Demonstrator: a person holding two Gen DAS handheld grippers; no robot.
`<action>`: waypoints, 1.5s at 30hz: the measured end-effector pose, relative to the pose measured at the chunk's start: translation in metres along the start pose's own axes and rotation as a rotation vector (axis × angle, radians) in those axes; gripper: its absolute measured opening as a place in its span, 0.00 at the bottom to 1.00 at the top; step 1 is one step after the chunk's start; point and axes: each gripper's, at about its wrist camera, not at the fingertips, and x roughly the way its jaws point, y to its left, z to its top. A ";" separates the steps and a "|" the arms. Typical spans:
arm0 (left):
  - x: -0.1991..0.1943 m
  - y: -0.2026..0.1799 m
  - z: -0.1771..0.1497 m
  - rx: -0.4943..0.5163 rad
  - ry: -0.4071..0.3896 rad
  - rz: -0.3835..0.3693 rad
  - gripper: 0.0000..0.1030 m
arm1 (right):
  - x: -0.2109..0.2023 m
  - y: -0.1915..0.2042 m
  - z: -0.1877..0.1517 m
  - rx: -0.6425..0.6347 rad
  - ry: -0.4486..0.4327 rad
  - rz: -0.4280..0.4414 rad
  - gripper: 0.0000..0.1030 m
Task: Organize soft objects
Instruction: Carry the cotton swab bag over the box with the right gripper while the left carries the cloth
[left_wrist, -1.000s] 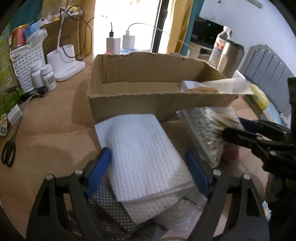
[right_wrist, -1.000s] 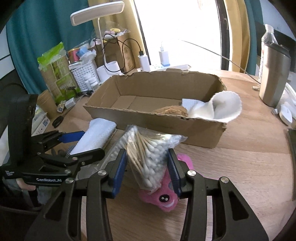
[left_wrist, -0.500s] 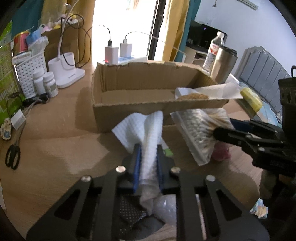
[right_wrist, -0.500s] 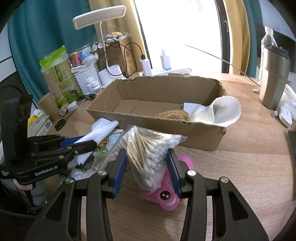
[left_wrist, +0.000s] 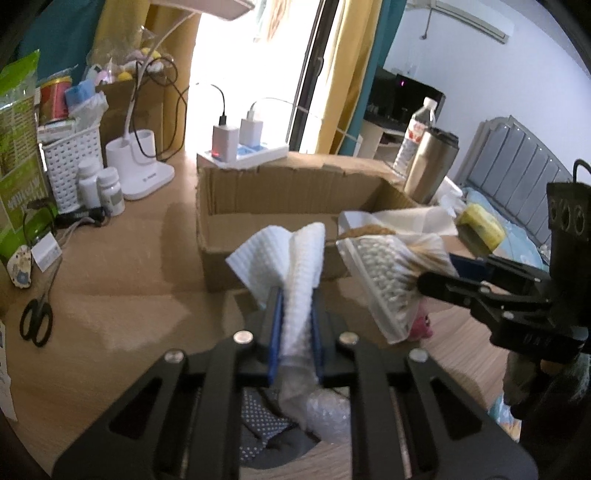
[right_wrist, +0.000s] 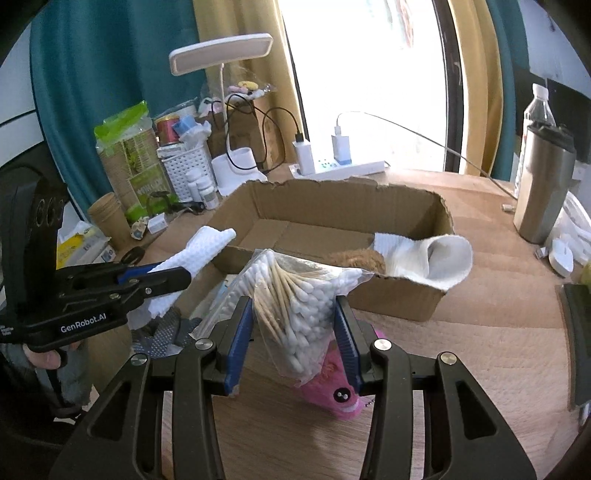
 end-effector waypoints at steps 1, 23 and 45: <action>-0.002 0.000 0.001 0.000 -0.007 -0.002 0.14 | -0.001 0.001 0.001 -0.002 -0.006 0.003 0.45; 0.004 0.006 0.043 0.035 -0.069 0.019 0.14 | -0.003 -0.022 0.033 0.014 -0.086 0.025 0.45; 0.058 0.022 0.069 0.057 -0.008 0.061 0.14 | 0.039 -0.041 0.047 0.047 -0.060 0.080 0.45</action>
